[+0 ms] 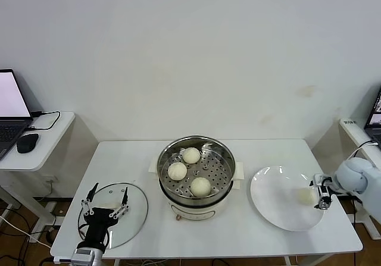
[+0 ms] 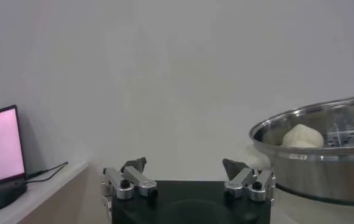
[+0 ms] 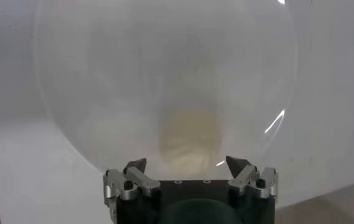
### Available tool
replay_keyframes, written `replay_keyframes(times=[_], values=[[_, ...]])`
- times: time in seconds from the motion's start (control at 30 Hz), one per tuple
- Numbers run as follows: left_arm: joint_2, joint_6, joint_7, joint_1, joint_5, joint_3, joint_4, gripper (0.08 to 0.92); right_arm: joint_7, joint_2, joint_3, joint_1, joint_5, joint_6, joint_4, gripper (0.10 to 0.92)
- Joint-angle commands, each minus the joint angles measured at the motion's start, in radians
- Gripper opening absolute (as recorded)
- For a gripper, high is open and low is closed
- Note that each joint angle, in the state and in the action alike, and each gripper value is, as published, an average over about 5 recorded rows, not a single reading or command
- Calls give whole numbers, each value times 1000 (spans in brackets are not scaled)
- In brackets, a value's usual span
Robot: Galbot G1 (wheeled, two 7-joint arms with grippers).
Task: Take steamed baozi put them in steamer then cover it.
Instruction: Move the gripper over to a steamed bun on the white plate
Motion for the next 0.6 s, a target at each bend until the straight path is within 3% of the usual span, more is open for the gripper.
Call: replay_keyframes(times=[0.03,0.6], values=[[0,-1,-1,1,0,-1,-3,823,1,31,-19,23,-12,-1,-33,777],[-3,0,0,6,1,0,-9,823,-39,26,-34,34,-14,-2,-26,622]])
